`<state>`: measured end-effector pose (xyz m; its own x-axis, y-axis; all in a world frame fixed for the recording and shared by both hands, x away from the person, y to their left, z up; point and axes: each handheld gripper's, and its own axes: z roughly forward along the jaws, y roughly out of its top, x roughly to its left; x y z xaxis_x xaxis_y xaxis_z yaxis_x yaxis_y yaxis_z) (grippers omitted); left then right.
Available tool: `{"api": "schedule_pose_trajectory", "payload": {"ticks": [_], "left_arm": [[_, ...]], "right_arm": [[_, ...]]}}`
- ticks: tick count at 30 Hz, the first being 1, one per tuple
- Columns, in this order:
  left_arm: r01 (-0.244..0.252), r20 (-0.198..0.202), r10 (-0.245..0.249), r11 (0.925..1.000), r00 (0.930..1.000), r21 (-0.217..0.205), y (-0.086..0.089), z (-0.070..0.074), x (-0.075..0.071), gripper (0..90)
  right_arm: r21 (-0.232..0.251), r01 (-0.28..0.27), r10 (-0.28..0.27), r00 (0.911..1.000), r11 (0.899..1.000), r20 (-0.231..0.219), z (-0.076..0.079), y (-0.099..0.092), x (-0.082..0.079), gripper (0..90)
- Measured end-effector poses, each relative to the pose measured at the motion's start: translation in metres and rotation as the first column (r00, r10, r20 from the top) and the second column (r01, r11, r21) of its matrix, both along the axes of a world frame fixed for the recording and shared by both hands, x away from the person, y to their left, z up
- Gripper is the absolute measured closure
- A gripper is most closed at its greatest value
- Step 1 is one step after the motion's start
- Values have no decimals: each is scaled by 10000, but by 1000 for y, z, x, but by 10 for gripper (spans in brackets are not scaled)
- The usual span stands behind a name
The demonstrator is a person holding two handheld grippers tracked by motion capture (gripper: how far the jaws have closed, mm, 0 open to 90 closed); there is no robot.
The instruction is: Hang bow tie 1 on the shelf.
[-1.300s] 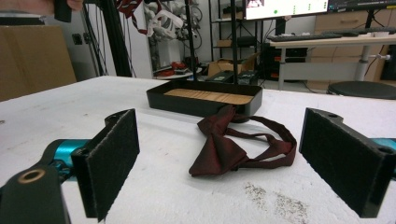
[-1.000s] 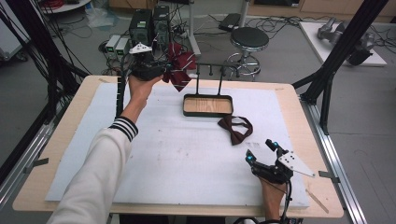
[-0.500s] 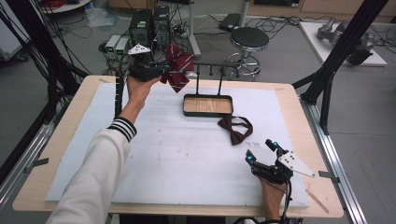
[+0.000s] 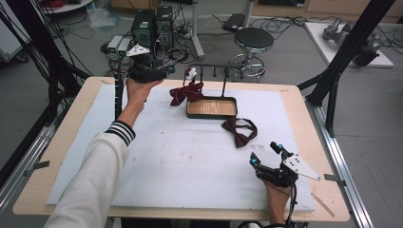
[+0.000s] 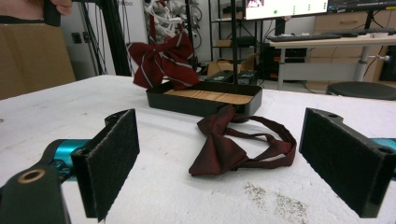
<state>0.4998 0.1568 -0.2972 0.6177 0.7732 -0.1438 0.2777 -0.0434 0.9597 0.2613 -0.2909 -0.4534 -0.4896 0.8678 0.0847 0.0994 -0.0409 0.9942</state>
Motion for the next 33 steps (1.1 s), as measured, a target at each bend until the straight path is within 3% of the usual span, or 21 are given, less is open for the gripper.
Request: {"api": "schedule_pose_trajectory", "payload": {"ticks": [6,13,19,24,28,31,33], "left_arm": [[269,437,-265,9996,9987,-102,4,2,-7,267],[571,658,-544,9976,9963,-389,13,-2,-22,176],[1006,957,-919,9908,9912,-901,21,-7,-38,168],[1167,1065,-1070,9891,9885,-895,28,-12,-50,148],[1249,1267,-1138,9887,9854,-834,46,-23,-70,145],[1153,1374,-1061,9914,9848,-613,59,-29,-78,145],[1028,1335,-922,9919,9867,-748,69,-32,-81,145]], "right_arm": [[-14,8,-8,10000,10000,26,0,0,0,112],[-64,62,-62,10000,10000,8,0,0,1,112],[-78,60,-60,10000,10000,-13,0,0,0,112],[-3,64,-64,9999,10000,-79,0,0,0,112],[10,64,-64,9999,10000,-107,0,0,0,112],[9,79,-78,9999,10000,-113,0,0,0,112],[-4,71,-71,9999,10000,-89,0,0,0,112]]}}
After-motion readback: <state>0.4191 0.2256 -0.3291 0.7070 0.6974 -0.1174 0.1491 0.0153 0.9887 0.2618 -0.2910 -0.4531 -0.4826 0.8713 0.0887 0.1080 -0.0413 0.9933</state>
